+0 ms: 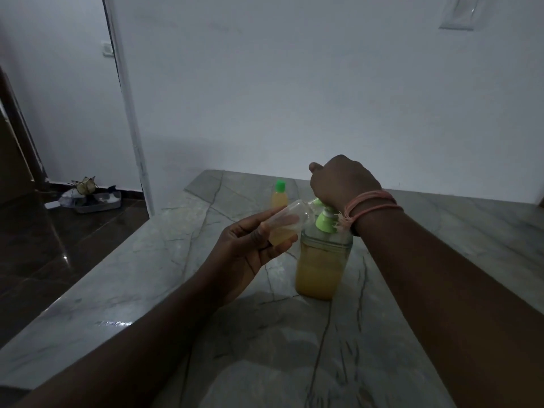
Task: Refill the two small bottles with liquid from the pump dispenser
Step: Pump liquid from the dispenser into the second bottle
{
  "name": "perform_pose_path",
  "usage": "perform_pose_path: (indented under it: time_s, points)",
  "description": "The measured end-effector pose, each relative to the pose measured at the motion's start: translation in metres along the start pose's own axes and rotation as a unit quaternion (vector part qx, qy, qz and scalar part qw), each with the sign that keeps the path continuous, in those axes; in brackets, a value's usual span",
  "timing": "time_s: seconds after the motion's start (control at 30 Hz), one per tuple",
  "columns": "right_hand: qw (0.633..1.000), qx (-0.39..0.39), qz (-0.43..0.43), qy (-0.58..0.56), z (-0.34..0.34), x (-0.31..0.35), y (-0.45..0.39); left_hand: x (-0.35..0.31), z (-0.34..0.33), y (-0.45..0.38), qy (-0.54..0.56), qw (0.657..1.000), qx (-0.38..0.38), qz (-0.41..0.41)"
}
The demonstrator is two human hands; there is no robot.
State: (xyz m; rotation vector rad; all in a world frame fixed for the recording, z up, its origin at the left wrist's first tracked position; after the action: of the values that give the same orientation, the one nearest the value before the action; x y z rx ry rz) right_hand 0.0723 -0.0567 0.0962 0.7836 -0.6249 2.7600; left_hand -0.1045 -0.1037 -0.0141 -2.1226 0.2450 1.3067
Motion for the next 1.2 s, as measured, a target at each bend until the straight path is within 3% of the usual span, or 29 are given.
perform_pose_path:
  time_s: [0.17, 0.37, 0.57, 0.77, 0.93, 1.2]
  points:
    - [0.999, 0.028, -0.032, -0.012, -0.006, -0.007, 0.0, 0.001, 0.001, 0.001, -0.001, 1.0, -0.003, 0.004]
    - [0.999, 0.003, 0.01, 0.049, 0.004, 0.002, 0.002, 0.0, -0.001, 0.001, -0.004, 1.0, 0.003, -0.001]
    - [0.999, 0.025, -0.021, -0.003, -0.004, -0.006, 0.0, 0.004, 0.006, 0.0, 0.0, 1.0, 0.007, -0.002]
    - [0.998, 0.017, 0.007, 0.057, 0.003, 0.003, 0.002, 0.002, 0.001, 0.0, 0.002, 1.0, 0.013, -0.002]
    - [0.999, 0.039, -0.03, -0.011, -0.007, -0.006, -0.003, 0.002, 0.004, 0.0, 0.002, 1.0, 0.021, -0.004]
    - [0.998, 0.004, 0.014, 0.064, 0.002, 0.003, 0.003, 0.001, 0.002, 0.001, 0.003, 1.0, 0.011, 0.002]
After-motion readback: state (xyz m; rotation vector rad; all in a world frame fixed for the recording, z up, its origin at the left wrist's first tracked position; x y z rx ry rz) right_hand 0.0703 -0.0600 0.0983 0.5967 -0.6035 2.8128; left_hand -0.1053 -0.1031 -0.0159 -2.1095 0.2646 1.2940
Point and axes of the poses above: each hand's wrist, its own y-axis away from the middle knuckle, its own z-axis out of the back of the hand, x = y × z, the point moved 3 cm from there along -y, towards the middle knuckle, and after that the axes turned 8 degrees about -y, right-handed, at the moved point
